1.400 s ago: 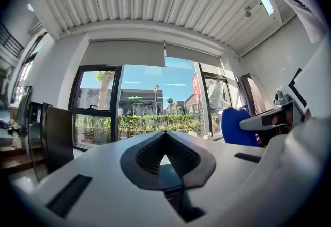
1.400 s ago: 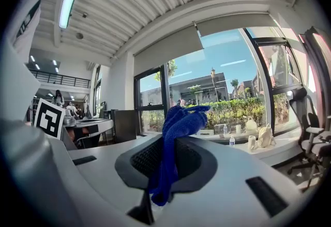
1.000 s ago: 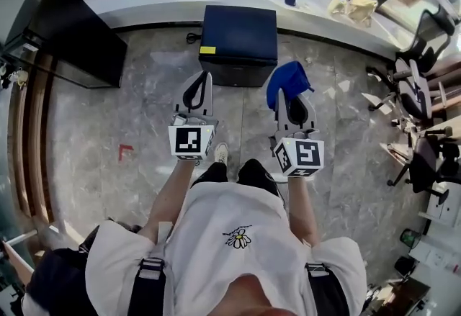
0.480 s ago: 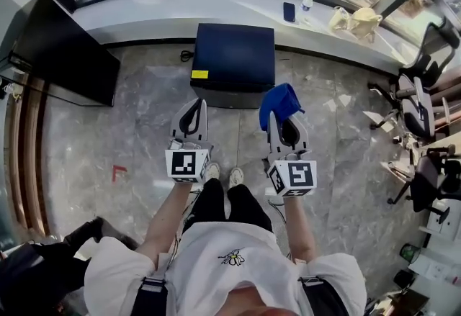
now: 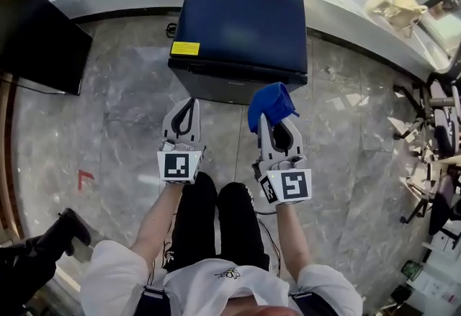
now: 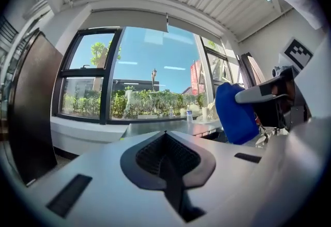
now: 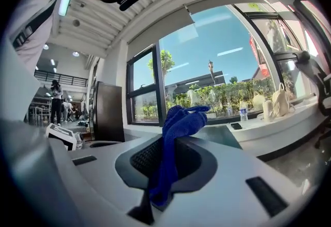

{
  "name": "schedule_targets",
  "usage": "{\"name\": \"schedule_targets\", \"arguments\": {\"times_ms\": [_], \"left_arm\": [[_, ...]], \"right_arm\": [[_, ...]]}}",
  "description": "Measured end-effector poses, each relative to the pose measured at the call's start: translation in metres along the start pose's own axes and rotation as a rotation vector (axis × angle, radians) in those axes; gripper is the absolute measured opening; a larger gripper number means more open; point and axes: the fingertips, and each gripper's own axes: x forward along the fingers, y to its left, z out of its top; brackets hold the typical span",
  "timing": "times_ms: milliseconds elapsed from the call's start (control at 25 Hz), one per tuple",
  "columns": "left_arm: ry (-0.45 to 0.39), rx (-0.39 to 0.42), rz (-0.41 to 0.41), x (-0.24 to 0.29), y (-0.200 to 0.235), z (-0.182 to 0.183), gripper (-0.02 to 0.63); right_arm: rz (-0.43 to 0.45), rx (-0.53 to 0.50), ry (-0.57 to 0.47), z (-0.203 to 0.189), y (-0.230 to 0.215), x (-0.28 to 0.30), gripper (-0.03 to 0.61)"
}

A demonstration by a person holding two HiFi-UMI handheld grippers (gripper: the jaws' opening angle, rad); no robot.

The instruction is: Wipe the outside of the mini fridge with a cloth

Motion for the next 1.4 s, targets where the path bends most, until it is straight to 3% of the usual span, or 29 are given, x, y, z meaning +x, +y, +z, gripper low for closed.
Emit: {"name": "schedule_targets", "arguments": {"times_ms": [200, 360, 600, 720, 920, 1160, 1400], "left_arm": [[-0.055, 0.024, -0.011, 0.039, 0.013, -0.134, 0.005], [-0.098, 0.024, -0.011, 0.042, 0.019, -0.186, 0.005], [-0.138, -0.017, -0.001, 0.027, 0.039, -0.203, 0.005], [-0.126, -0.022, 0.017, 0.027, 0.051, -0.206, 0.005], [-0.149, -0.004, 0.074, 0.029, 0.068, -0.203, 0.005], [-0.156, -0.031, 0.111, 0.023, 0.092, -0.204, 0.005], [-0.15, -0.053, 0.122, 0.012, 0.107, -0.213, 0.005]], "right_arm": [[0.01, -0.02, -0.081, -0.132, -0.028, 0.045, 0.06], [0.065, -0.005, -0.157, -0.179, -0.021, 0.055, 0.06], [0.2, -0.003, -0.233, -0.197, 0.021, 0.071, 0.061], [0.269, 0.002, -0.25, -0.189, 0.046, 0.085, 0.06], [0.392, -0.079, -0.302, -0.164, 0.091, 0.109, 0.061], [0.436, -0.159, -0.265, -0.154, 0.136, 0.153, 0.06], [0.394, -0.215, -0.193, -0.164, 0.163, 0.192, 0.061]]}}
